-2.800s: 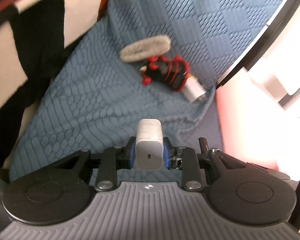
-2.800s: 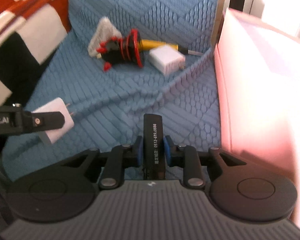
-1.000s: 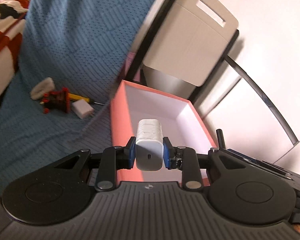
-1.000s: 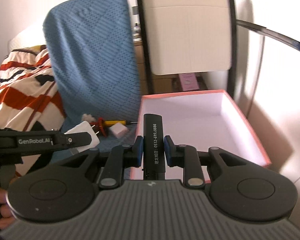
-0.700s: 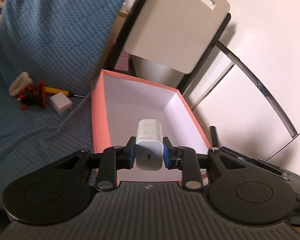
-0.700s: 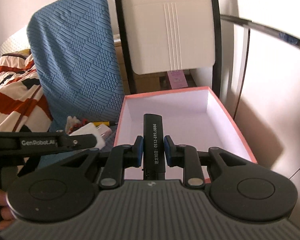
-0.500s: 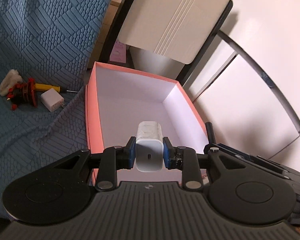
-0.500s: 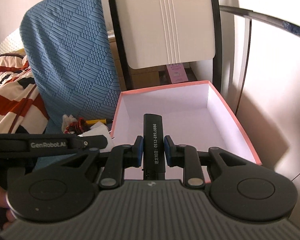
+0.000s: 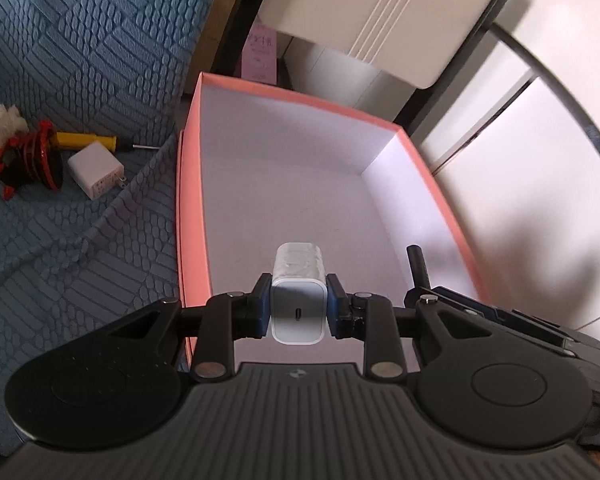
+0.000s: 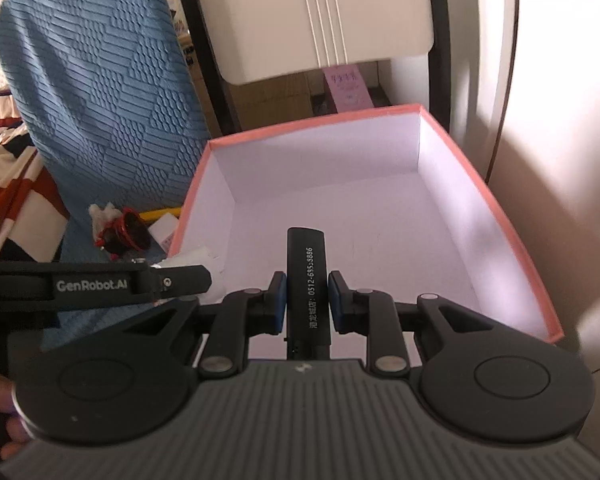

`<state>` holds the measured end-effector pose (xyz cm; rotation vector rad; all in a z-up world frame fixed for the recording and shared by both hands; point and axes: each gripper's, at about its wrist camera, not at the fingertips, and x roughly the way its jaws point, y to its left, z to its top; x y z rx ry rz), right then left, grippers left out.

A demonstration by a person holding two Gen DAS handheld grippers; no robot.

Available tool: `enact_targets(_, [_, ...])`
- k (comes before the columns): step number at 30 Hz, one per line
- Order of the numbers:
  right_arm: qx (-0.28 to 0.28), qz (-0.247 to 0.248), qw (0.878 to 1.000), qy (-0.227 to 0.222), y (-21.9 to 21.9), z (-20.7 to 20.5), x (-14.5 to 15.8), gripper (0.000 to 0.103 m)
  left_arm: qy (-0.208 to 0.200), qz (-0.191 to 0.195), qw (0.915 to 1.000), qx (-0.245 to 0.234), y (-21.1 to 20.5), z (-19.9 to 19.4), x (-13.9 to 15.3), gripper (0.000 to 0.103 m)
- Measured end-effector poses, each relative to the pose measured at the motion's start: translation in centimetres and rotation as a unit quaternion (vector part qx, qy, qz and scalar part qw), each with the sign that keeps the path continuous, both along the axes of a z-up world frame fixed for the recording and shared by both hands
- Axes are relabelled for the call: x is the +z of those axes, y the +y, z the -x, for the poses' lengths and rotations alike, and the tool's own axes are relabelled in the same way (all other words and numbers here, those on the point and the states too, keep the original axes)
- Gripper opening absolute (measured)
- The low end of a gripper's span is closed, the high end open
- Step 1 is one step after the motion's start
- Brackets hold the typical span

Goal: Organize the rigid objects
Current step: 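Open both tools to drop charger and USB stick into pink box, then withdraw both open tools from the pink box toward the chair seat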

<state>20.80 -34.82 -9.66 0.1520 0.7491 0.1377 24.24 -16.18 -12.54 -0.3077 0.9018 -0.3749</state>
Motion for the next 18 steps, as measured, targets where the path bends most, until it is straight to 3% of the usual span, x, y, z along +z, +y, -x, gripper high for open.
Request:
enact_targets(8, [0.004,-0.005,0.999,0.031,-0.9,-3.2,-2.2,0.026,0.016,-0.004,0.9998,0.006,-0.6,-2.4,-1.7,0.032])
enact_targets(14, [-0.011,-0.014,0.999,0.051,-1.3,-4.0,-3.2,0.028,0.008,-0.012,0.9999,0.008,-0.6,-2.7,-1.7,0.042])
enact_targets(18, [-0.018,-0.013,0.999,0.046,-1.2,-3.7,-3.1,0.028,0.005,-0.006,0.9999,0.007,-0.5,-2.4,-1.4,0.042])
